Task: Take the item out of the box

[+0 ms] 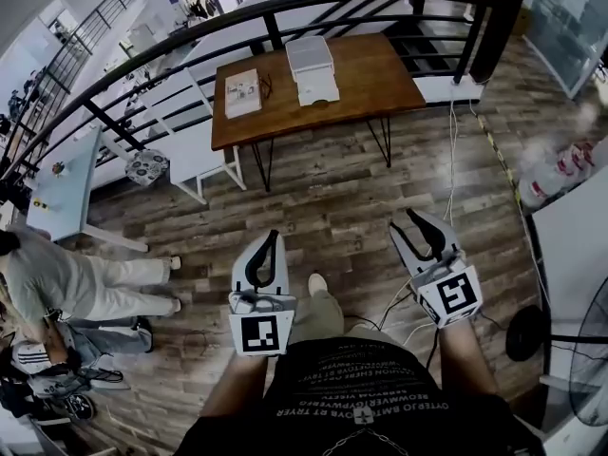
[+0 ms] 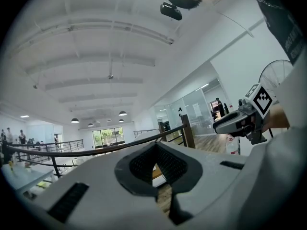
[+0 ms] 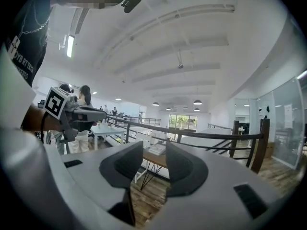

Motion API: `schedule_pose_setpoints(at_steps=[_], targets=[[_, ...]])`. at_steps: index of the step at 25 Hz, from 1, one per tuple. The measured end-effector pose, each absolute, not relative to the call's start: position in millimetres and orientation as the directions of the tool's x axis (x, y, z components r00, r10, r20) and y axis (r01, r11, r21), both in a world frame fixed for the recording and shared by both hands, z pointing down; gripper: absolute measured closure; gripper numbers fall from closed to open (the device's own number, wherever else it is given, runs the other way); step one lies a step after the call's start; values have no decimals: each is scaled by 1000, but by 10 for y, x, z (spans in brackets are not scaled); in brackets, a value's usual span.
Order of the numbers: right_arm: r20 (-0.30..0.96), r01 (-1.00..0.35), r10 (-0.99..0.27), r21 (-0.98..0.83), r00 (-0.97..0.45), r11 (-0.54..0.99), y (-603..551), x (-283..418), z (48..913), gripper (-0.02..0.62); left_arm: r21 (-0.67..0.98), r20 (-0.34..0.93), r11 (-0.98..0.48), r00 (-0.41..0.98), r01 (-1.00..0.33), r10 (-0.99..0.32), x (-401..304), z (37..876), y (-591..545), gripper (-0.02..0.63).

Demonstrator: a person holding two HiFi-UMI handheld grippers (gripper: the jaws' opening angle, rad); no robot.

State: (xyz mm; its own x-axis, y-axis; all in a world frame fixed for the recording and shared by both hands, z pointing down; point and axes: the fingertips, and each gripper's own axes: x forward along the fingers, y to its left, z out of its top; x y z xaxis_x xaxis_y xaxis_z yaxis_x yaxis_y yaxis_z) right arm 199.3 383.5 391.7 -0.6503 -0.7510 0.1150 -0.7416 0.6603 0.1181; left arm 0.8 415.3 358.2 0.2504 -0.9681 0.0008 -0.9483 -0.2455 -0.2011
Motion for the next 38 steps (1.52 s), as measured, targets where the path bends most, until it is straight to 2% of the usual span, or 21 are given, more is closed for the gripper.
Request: schedule_pose_setpoints(at_steps=[5, 27, 34, 38], targets=[[130, -751, -759, 113, -638, 650, 3530, 1888, 3920, 422, -201, 17, -299, 302, -933, -953, -13, 3610, 3753, 601], [194, -762, -765, 106, -615, 639, 1969, 933, 4039, 420, -174, 54, -382, 379, -908, -924, -813, 3810, 2054, 601], [201, -757, -762, 120, -616, 643, 1648, 551, 4027, 420, -209, 35, -402, 404, -891, -914, -1165, 3833, 1671, 601], [207, -751, -759, 133, -617, 647, 1568, 368, 3992, 420, -162, 18, -396, 398, -904, -917, -1323, 3815, 1600, 601]])
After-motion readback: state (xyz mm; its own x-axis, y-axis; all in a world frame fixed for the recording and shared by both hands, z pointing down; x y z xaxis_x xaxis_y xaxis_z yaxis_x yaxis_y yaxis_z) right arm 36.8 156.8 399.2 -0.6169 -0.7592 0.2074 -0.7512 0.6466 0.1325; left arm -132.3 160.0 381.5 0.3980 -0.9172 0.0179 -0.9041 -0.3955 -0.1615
